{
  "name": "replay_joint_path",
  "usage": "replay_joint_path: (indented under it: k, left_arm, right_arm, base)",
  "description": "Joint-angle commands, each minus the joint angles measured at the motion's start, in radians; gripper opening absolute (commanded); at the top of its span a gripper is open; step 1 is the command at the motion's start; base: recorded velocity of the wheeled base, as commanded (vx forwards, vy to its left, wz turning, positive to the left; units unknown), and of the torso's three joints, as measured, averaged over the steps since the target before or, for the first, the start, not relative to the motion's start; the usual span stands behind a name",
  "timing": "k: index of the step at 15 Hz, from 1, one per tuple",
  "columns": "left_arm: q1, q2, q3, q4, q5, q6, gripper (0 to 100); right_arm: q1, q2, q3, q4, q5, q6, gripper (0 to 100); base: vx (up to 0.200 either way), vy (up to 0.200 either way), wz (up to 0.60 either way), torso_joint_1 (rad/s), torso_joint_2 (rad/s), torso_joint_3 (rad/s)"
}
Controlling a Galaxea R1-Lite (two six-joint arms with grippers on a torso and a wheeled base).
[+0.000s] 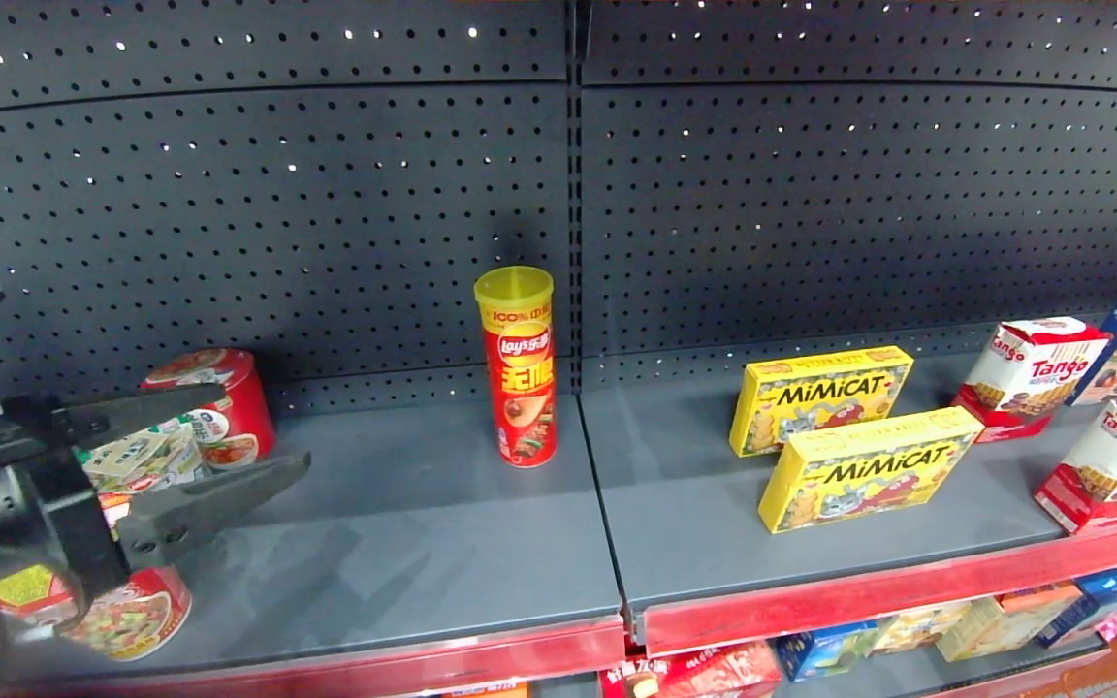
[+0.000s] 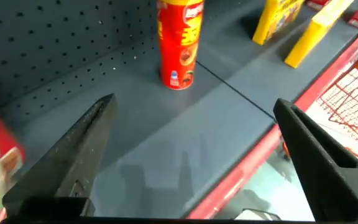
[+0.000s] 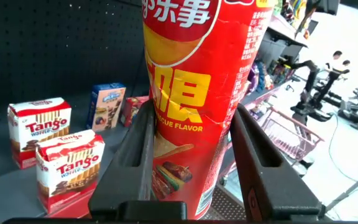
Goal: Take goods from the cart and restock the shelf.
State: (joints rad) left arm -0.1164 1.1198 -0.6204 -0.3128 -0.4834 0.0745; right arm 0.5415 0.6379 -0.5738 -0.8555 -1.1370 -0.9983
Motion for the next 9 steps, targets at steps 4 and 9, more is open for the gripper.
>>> replay_joint_path:
  k: [4,9]
  left_arm:
    - [-0.074,0.325,-0.102,-0.124,0.003,0.011,100]
    - [-0.123,0.489,-0.214,-0.178,0.006,0.005,100]
  right_arm:
    - [0.002,0.005,-0.001,0.000,0.000,-0.014,0]
    - [0.005,0.040,0.003,-0.002,0.002,-0.026,0]
  base:
    - [0.000,0.000,0.00,0.000,0.00,0.000]
    - [0.000,0.000,0.00,0.000,0.00,0.000]
